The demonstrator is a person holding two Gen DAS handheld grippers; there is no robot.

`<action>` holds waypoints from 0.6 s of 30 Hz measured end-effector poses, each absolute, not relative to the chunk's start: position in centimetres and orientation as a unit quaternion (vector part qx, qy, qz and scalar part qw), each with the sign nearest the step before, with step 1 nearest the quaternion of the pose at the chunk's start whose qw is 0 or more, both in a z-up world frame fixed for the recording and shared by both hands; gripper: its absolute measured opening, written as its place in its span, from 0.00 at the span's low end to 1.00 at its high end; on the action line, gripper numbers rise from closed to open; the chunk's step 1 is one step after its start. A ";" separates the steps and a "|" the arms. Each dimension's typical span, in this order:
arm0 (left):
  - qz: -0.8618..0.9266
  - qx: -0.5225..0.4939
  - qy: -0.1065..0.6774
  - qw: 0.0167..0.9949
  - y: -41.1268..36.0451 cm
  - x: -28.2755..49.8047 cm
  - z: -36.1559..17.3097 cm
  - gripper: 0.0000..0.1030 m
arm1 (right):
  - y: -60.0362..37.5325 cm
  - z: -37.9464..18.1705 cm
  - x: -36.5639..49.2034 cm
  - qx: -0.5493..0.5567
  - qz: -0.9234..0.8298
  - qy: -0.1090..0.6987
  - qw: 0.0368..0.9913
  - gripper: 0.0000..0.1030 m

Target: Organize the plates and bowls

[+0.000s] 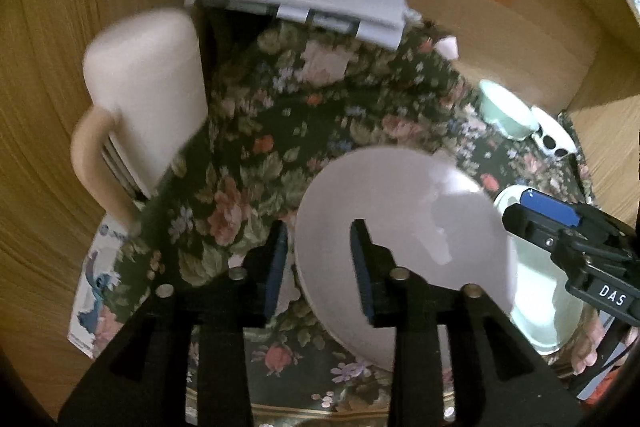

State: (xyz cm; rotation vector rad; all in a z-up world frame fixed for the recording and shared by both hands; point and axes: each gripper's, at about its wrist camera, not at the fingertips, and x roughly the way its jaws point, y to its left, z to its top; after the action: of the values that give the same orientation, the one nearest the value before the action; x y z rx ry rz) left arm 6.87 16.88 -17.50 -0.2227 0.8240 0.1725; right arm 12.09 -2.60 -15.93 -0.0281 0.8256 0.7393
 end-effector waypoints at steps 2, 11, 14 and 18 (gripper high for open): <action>0.080 -0.102 0.388 0.913 16.4 6.7 -16.5 0.43 | -3.3 -15.4 12.3 -0.012 0.346 0.384 0.856 0.49; 0.053 -0.076 0.338 0.937 12.8 8.3 -12.0 0.59 | -8.1 -12.3 13.7 0.006 0.304 0.341 0.890 0.65; 0.042 -0.077 0.331 0.939 11.8 9.3 -11.1 0.64 | -10.0 -11.3 14.2 0.007 0.286 0.326 0.901 0.68; 0.026 -0.073 0.321 0.944 9.8 11.2 -10.0 0.67 | -12.4 -10.3 15.1 0.012 0.261 0.308 0.915 0.75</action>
State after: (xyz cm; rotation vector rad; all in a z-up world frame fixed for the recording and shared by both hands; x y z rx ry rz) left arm 11.24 9.81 -9.96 -0.1497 0.6542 0.0537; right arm 15.05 -12.35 -10.30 0.0238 0.6349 0.5373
